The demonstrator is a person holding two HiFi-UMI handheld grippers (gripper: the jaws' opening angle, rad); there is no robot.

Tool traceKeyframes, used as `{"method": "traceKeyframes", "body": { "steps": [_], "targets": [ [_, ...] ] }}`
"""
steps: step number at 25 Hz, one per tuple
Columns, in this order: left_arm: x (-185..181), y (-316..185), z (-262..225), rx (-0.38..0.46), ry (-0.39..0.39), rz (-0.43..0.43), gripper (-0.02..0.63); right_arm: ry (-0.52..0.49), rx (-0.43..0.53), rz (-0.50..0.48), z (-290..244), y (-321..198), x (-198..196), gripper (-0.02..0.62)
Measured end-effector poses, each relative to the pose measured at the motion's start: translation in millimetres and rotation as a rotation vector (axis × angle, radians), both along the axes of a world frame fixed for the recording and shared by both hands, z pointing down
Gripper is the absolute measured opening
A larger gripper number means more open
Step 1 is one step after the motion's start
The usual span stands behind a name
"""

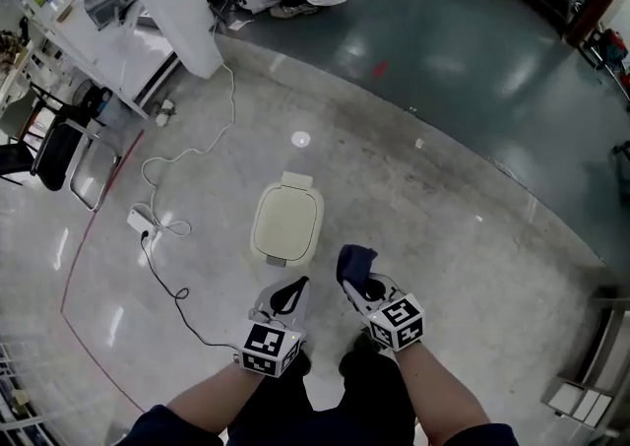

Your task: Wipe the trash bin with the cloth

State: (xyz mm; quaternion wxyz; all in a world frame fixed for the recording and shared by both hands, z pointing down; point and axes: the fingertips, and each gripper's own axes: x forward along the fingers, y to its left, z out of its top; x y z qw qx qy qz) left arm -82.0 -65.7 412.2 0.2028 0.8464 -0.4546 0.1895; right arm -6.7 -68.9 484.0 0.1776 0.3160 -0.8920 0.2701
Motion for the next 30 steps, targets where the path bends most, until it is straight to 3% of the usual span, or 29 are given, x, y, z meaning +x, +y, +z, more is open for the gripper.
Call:
{"method": "traceKeyframes", "body": {
  "steps": [7, 14, 21, 30],
  "targets": [
    [-14, 24, -169, 0.017, 0.01, -0.025, -0.003, -0.04, -0.008, -0.042, -165, 36, -24, 0.054],
    [-5, 68, -296, 0.158, -0.005, 0.011, -0.003, 0.028, 0.142, -0.121, -292, 70, -31, 0.054],
    [6, 105, -354, 0.231, 0.023, 0.045, -0.003, -0.013, 0.298, -0.114, -386, 98, -33, 0.054],
    [21, 134, -372, 0.269, 0.066, 0.075, -0.003, -0.036, 0.373, -0.08, -415, 136, -33, 0.054]
  ]
}}
